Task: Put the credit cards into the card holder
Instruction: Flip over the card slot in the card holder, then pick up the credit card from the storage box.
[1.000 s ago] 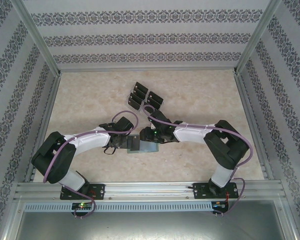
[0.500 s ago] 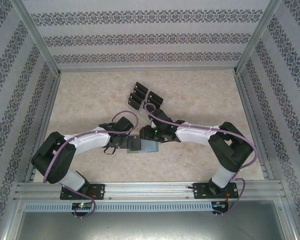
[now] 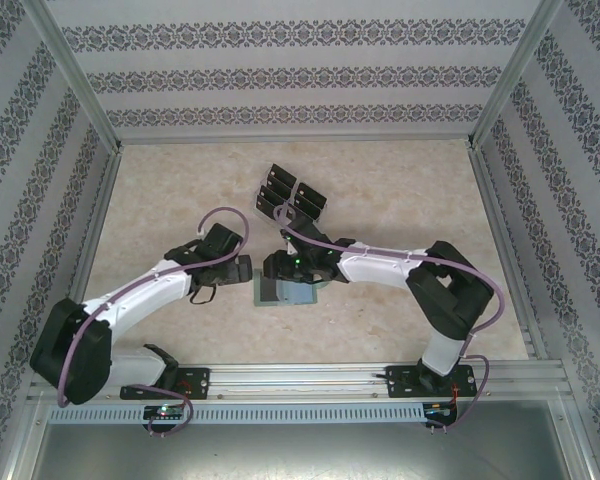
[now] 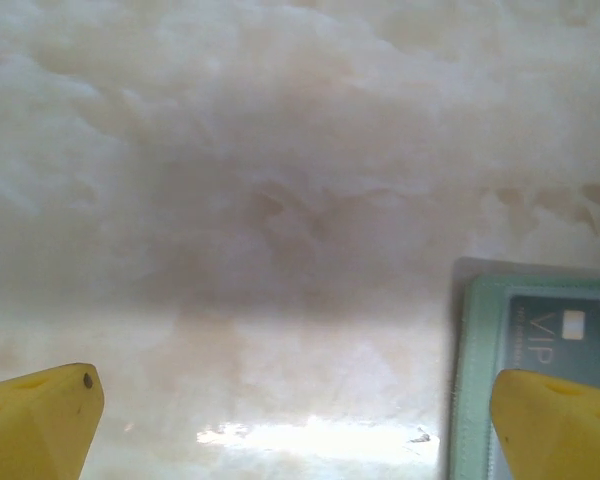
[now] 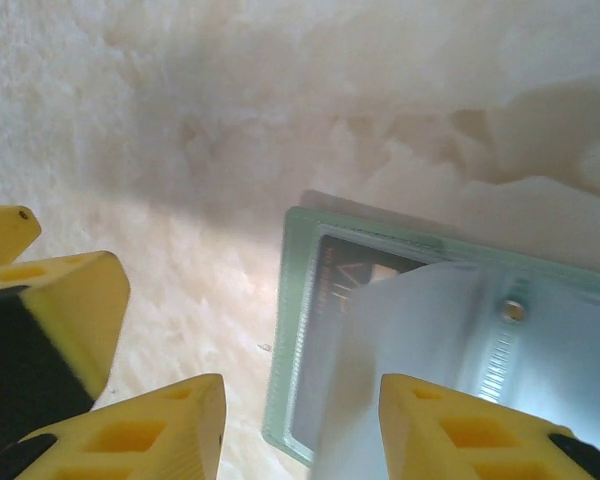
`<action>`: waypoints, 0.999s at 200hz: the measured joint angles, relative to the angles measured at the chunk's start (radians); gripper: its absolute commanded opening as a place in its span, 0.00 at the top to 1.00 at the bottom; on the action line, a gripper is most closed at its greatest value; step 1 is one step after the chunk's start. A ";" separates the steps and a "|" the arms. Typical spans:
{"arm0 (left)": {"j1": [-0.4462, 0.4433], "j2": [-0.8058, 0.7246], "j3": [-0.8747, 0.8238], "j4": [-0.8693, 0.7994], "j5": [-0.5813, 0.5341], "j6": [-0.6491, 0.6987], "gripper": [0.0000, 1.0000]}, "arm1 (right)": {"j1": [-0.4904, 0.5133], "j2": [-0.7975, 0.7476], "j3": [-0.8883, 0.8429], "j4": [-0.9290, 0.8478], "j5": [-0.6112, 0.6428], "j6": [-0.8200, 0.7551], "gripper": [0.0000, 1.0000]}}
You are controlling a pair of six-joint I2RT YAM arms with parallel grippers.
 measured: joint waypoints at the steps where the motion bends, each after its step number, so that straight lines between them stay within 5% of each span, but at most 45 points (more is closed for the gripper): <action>1: 0.004 -0.004 -0.002 -0.002 0.000 0.000 0.00 | 0.001 0.002 0.002 0.000 0.000 0.000 0.54; 91: 0.061 -0.074 -0.016 -0.046 0.018 0.002 0.00 | 0.053 0.117 0.103 -0.002 -0.032 0.025 0.54; 152: 0.046 0.002 0.008 -0.042 0.095 0.036 0.00 | -0.167 -0.193 0.108 -0.144 0.003 -0.090 0.54; 200: -0.025 0.104 0.048 -0.008 0.119 0.042 0.00 | -0.296 -0.150 0.291 -0.356 0.080 -0.301 0.54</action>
